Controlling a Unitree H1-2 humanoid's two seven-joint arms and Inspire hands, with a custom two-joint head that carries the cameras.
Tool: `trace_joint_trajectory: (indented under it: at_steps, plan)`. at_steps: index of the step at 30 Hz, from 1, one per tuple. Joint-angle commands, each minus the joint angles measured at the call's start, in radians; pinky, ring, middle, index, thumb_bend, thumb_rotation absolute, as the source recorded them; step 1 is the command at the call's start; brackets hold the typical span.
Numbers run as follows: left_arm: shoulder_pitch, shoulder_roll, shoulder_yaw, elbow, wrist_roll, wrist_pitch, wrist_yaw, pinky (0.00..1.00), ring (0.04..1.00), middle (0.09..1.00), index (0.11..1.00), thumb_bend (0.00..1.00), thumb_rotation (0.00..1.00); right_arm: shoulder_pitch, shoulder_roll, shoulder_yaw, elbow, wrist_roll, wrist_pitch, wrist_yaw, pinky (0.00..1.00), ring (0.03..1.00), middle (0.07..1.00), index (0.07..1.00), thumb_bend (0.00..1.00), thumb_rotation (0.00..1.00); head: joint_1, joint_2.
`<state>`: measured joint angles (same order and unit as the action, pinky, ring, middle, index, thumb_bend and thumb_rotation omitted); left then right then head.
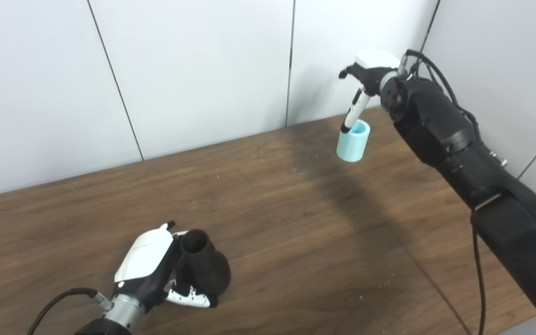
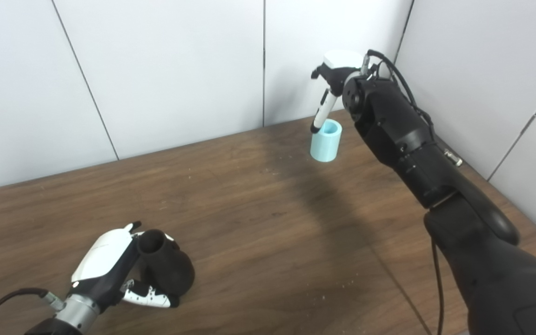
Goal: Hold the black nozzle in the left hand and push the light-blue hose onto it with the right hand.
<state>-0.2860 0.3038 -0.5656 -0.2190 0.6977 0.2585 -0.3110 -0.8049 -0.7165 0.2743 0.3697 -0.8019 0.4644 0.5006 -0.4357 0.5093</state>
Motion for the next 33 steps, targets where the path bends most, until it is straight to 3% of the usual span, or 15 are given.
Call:
trace_joint_trajectory:
  at_steps: [1,6,12,17,24,33]
  plan:
    - [0.072,0.015,-0.052,0.054,-0.025,0.017,-0.122,0.99,0.655,0.522,0.466,0.52,0.00,-0.048,-0.025,-0.006,0.002,0.000,0.001,-0.006,0.86,0.953,0.946,0.876,0.97,0.16,0.003,0.001]
    - [0.078,0.014,-0.054,0.047,-0.021,0.017,-0.118,0.99,0.648,0.515,0.469,0.52,0.00,-0.045,-0.014,0.000,0.048,-0.010,0.004,0.006,0.74,0.926,0.925,0.882,0.98,0.19,0.013,0.006]
    - [0.086,0.016,-0.051,0.044,-0.017,0.015,-0.110,0.99,0.658,0.518,0.466,0.52,0.00,-0.025,0.017,-0.010,0.082,-0.057,0.005,-0.003,0.75,0.898,0.885,0.888,0.98,0.19,0.005,0.005]
    - [0.090,0.023,-0.049,0.039,-0.014,0.011,-0.110,0.99,0.650,0.514,0.469,0.52,0.00,-0.005,0.029,-0.008,0.097,-0.063,0.005,-0.024,0.79,0.923,0.932,0.886,0.99,0.21,-0.001,0.005]
    - [0.084,0.031,-0.043,0.048,-0.017,0.003,-0.111,0.99,0.663,0.520,0.465,0.52,0.00,-0.009,0.041,0.013,0.148,-0.045,-0.003,-0.065,0.70,0.865,0.889,0.882,0.99,0.20,-0.004,0.002]
    - [0.077,0.031,-0.049,0.056,-0.017,0.006,-0.122,0.99,0.643,0.519,0.466,0.52,0.00,-0.003,0.032,0.018,0.169,-0.015,-0.032,-0.121,0.70,0.827,0.858,0.858,0.95,0.15,-0.001,-0.001]
